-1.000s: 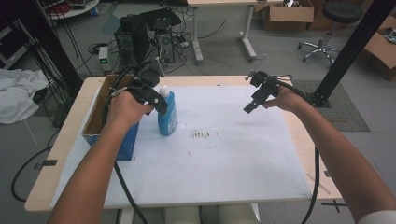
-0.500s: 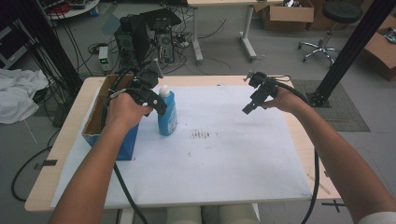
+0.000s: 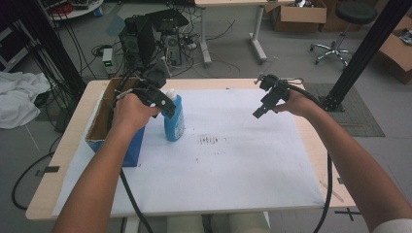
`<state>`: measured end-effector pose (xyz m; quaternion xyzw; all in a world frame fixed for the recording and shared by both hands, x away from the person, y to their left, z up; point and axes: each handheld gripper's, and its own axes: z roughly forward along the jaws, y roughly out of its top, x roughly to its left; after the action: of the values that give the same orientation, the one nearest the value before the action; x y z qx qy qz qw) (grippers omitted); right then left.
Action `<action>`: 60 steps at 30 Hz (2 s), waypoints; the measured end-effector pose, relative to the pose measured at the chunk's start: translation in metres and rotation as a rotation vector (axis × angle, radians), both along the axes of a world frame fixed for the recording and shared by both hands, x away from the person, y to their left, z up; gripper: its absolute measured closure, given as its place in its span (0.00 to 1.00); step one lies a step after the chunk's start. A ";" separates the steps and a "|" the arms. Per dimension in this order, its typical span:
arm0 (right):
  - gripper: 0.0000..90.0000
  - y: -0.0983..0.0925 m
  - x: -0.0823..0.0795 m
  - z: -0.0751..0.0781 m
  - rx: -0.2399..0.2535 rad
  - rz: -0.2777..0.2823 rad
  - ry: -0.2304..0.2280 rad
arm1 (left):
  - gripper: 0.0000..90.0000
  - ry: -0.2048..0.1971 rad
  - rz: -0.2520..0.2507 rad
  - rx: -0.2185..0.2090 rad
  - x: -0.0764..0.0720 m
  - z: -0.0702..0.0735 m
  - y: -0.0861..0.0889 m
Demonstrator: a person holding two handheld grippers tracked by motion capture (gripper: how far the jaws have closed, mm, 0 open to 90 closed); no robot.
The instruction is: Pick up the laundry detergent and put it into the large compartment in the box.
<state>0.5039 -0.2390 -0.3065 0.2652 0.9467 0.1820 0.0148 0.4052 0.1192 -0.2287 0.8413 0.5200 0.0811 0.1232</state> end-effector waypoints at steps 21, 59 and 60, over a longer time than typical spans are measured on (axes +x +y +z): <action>0.19 -0.001 0.000 -0.001 -0.004 0.014 0.000 | 0.21 0.002 0.032 -0.011 0.028 0.003 -0.015; 0.19 -0.005 0.005 -0.004 -0.001 0.008 0.009 | 0.21 0.044 0.075 0.014 0.072 -0.025 -0.025; 0.19 -0.005 0.005 -0.004 -0.001 0.008 0.009 | 0.21 0.045 0.076 0.015 0.073 -0.026 -0.025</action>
<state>0.5084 -0.2440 -0.3101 0.2622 0.9479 0.1806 0.0099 0.4778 0.0943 -0.2545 0.8234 0.5536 0.0707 0.1023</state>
